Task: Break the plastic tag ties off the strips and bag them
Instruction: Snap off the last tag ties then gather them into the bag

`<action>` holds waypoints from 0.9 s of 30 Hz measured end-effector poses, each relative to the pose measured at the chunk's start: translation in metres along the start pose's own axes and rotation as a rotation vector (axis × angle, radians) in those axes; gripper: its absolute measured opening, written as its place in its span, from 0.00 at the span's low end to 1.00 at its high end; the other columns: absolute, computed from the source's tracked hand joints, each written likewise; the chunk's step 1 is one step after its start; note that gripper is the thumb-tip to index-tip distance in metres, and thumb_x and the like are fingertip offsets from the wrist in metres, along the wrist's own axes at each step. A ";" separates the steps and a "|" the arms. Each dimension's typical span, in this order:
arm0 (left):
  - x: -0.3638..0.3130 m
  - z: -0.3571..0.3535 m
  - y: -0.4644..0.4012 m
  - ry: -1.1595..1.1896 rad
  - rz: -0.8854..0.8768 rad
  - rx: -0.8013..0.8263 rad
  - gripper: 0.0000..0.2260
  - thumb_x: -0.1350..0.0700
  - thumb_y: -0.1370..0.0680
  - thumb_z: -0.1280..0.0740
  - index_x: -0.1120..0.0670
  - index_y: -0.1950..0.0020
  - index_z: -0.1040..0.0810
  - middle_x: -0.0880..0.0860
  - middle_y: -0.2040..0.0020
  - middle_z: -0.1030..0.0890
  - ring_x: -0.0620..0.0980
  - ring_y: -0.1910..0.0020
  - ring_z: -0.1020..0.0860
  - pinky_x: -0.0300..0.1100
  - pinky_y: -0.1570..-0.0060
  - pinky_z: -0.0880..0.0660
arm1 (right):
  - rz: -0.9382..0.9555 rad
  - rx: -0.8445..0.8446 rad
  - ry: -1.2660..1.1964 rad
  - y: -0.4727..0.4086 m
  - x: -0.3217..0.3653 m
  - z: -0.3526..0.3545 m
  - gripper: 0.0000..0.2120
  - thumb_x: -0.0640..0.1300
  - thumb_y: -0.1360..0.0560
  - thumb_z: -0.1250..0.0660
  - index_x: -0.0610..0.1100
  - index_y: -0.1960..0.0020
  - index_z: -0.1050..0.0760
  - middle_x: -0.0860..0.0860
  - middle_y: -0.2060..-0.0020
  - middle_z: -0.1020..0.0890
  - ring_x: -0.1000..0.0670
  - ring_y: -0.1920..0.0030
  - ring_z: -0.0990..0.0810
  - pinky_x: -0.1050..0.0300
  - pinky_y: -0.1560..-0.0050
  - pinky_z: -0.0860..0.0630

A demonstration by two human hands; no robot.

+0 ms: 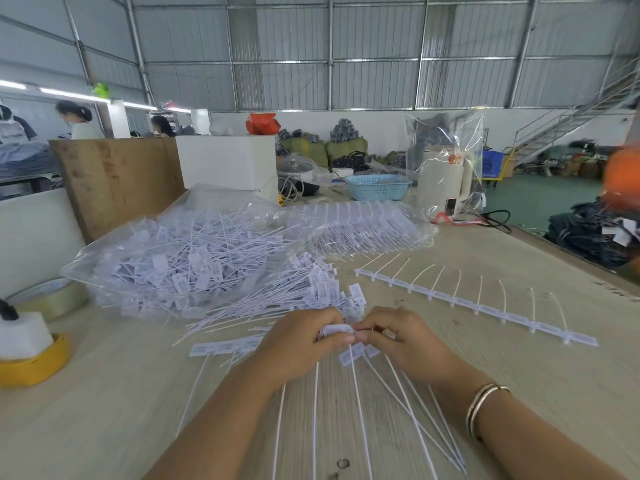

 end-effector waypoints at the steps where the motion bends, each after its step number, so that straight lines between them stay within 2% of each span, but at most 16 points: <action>1: 0.000 -0.001 0.000 -0.020 -0.006 0.000 0.07 0.41 0.25 0.35 0.36 0.61 0.30 0.36 0.69 0.27 0.39 0.71 0.31 0.34 0.71 0.38 | -0.017 0.009 -0.010 0.000 -0.001 0.000 0.05 0.40 0.25 0.33 0.43 0.56 0.18 0.56 0.67 0.21 0.59 0.65 0.23 0.68 0.60 0.30; 4: -0.001 -0.002 0.001 -0.063 -0.025 0.003 0.09 0.41 0.25 0.36 0.41 0.61 0.32 0.37 0.68 0.28 0.40 0.71 0.32 0.35 0.72 0.41 | -0.048 0.032 -0.027 0.000 0.000 0.000 0.09 0.37 0.23 0.36 0.41 0.60 0.20 0.57 0.69 0.23 0.60 0.67 0.25 0.68 0.62 0.32; 8: -0.003 0.002 0.000 0.000 -0.028 -0.016 0.10 0.41 0.25 0.36 0.42 0.63 0.31 0.44 0.72 0.31 0.41 0.72 0.33 0.38 0.70 0.40 | -0.106 0.022 -0.140 0.000 0.001 -0.001 0.11 0.38 0.23 0.37 0.50 0.61 0.23 0.51 0.68 0.22 0.55 0.67 0.26 0.62 0.61 0.29; 9: -0.005 0.005 -0.001 0.024 -0.035 -0.038 0.10 0.41 0.25 0.37 0.43 0.63 0.31 0.44 0.72 0.32 0.42 0.72 0.34 0.40 0.70 0.39 | -0.125 0.007 -0.210 0.000 0.000 -0.001 0.12 0.38 0.23 0.38 0.49 0.61 0.23 0.51 0.68 0.22 0.54 0.67 0.26 0.62 0.61 0.29; 11: -0.009 0.010 0.000 0.073 -0.044 -0.072 0.11 0.41 0.26 0.38 0.45 0.63 0.31 0.44 0.72 0.31 0.42 0.73 0.35 0.39 0.70 0.39 | -0.182 -0.085 -0.394 0.001 -0.006 0.006 0.11 0.36 0.22 0.40 0.43 0.59 0.22 0.49 0.68 0.21 0.52 0.67 0.25 0.61 0.62 0.27; 13: -0.008 0.014 0.001 0.116 -0.035 -0.087 0.10 0.41 0.25 0.38 0.45 0.62 0.31 0.43 0.72 0.30 0.41 0.74 0.34 0.35 0.71 0.40 | -0.261 -0.211 -0.460 0.005 -0.020 0.022 0.09 0.40 0.22 0.40 0.44 0.57 0.22 0.50 0.65 0.20 0.54 0.67 0.25 0.62 0.63 0.26; 15: -0.005 0.015 0.003 0.096 -0.020 -0.089 0.11 0.41 0.25 0.39 0.45 0.62 0.32 0.43 0.72 0.31 0.41 0.74 0.35 0.36 0.71 0.40 | -0.284 -0.217 -0.265 0.009 -0.030 0.033 0.06 0.43 0.24 0.35 0.50 0.58 0.22 0.53 0.63 0.20 0.60 0.67 0.27 0.67 0.60 0.29; 17: -0.003 0.013 0.002 0.012 -0.009 -0.068 0.11 0.42 0.23 0.40 0.42 0.63 0.33 0.44 0.72 0.32 0.41 0.74 0.35 0.38 0.70 0.39 | -0.236 -0.132 -0.047 0.008 -0.029 0.029 0.07 0.42 0.28 0.30 0.54 0.57 0.23 0.55 0.61 0.21 0.62 0.66 0.28 0.70 0.61 0.32; 20: -0.002 0.009 0.002 -0.085 0.014 -0.047 0.10 0.42 0.22 0.40 0.39 0.64 0.34 0.45 0.73 0.33 0.41 0.74 0.34 0.39 0.71 0.38 | -0.131 -0.052 0.006 0.002 -0.014 0.008 0.12 0.40 0.31 0.27 0.55 0.57 0.26 0.57 0.63 0.23 0.61 0.65 0.27 0.70 0.63 0.32; 24: 0.000 0.010 0.003 -0.133 0.038 -0.066 0.09 0.42 0.22 0.40 0.37 0.62 0.33 0.46 0.72 0.31 0.41 0.72 0.32 0.40 0.69 0.37 | 0.100 0.068 0.120 -0.002 0.009 -0.019 0.04 0.41 0.31 0.29 0.45 0.56 0.20 0.52 0.60 0.20 0.56 0.59 0.24 0.60 0.55 0.29; 27: 0.006 0.006 0.002 -0.128 0.096 -0.040 0.05 0.44 0.21 0.42 0.40 0.54 0.29 0.46 0.69 0.25 0.41 0.70 0.28 0.41 0.68 0.33 | 0.084 0.142 0.302 0.000 0.001 -0.022 0.05 0.45 0.29 0.30 0.50 0.54 0.18 0.57 0.54 0.19 0.59 0.53 0.27 0.58 0.48 0.37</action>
Point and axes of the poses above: each hand's wrist, its own y-axis away from the middle knuckle, its own z-axis out of the back of the hand, x = y × z, the point moved 7 cm from there along -y, towards the middle knuckle
